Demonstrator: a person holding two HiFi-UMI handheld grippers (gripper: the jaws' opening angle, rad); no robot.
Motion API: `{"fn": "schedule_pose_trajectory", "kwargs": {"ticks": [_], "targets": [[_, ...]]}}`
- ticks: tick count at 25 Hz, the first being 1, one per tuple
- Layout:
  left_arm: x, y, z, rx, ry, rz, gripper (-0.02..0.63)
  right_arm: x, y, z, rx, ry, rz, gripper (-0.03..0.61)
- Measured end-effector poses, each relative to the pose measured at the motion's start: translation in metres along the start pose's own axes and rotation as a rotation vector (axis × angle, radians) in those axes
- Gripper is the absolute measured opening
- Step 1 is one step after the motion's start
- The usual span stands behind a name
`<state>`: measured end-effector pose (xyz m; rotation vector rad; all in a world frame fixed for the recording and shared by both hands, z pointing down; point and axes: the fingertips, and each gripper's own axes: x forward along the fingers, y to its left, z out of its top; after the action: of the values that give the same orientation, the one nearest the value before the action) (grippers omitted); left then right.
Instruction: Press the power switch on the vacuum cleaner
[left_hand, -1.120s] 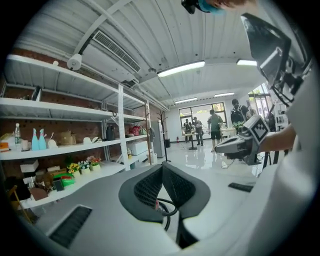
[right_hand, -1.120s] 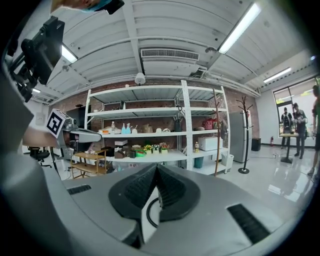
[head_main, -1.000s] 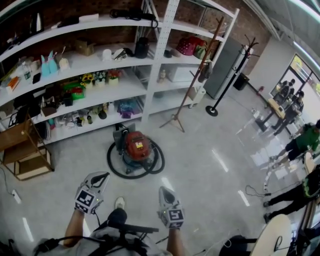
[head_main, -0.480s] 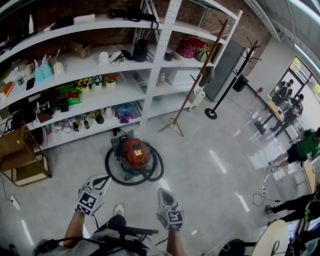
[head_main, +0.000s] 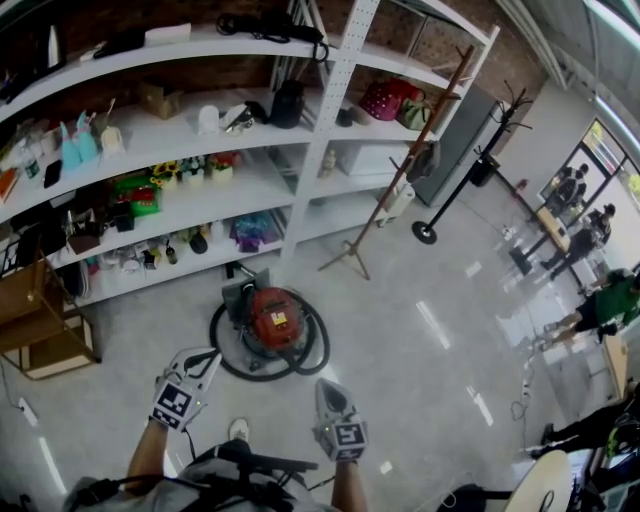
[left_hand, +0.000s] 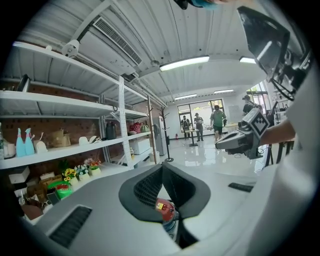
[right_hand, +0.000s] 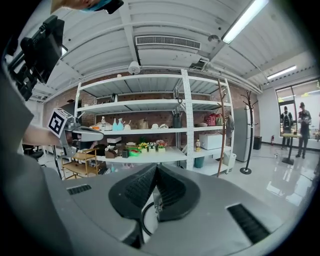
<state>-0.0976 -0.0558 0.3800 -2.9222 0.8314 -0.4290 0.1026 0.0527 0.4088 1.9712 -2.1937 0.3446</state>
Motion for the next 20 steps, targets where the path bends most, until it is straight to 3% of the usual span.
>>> {"fn": "schedule_pose_trajectory", "kwargs": {"ticks": [10,20], "targets": [[0.035,0.045,-0.016,-0.009,0.022,-0.028,0.006,0.052,-0.002,0.009,-0.001,0.016,-0.027,0.011],[0.071,0.062,-0.025,-0.007,0.064,-0.03,0.006,0.093,-0.024,0.001,-0.029,0.052,0.006,0.011]]}}
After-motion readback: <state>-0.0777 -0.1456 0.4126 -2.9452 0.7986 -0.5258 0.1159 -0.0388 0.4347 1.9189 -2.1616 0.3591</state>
